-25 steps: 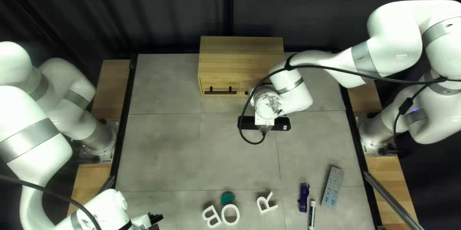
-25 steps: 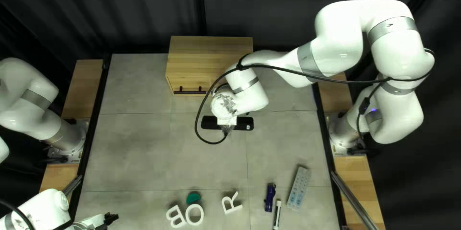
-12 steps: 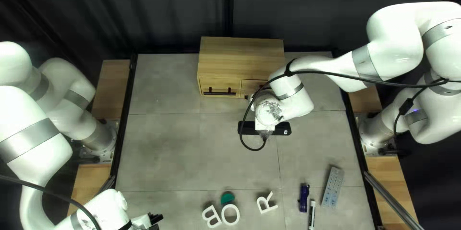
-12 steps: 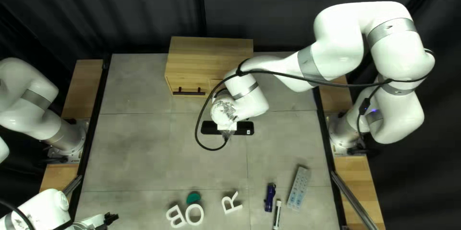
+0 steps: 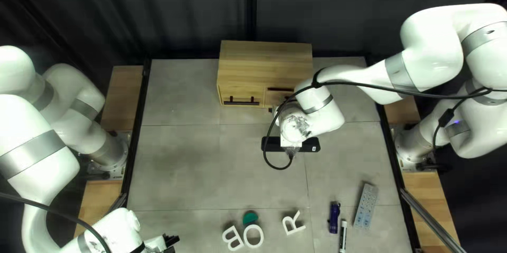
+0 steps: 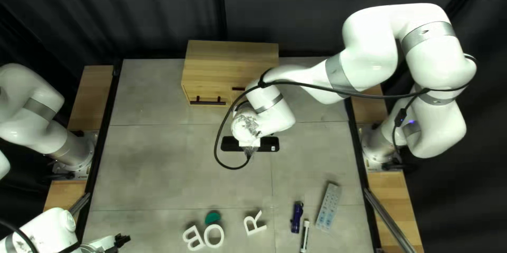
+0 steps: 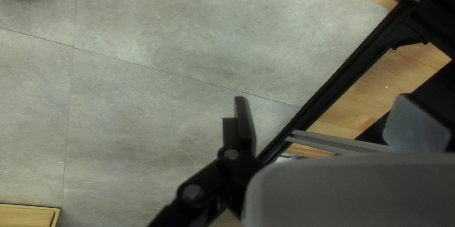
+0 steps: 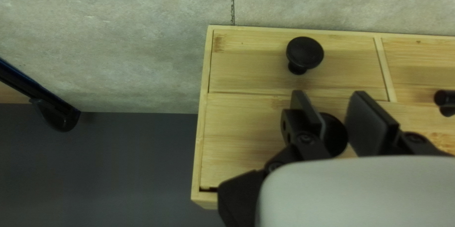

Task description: Open drawers and place objects into drawer and close

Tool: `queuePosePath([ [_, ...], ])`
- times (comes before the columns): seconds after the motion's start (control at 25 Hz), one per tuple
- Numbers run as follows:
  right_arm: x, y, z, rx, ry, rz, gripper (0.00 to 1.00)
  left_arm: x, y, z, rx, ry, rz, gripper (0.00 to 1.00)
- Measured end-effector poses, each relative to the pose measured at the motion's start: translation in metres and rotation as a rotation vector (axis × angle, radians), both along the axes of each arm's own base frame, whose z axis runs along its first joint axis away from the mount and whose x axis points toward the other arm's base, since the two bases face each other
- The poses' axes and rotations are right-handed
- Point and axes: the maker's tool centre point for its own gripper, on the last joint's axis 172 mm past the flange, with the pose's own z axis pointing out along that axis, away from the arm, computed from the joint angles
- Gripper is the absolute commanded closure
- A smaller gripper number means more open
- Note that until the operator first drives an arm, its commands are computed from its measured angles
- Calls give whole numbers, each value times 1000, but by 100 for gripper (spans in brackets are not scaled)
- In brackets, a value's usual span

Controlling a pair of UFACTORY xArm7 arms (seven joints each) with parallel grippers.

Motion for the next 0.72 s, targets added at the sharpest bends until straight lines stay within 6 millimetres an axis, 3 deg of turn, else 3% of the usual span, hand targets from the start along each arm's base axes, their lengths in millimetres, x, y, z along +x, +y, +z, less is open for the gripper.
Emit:
queuePosePath([
  [0.72, 0, 17, 0, 2, -5, 13, 95, 0, 0, 0, 0, 0, 0, 0],
])
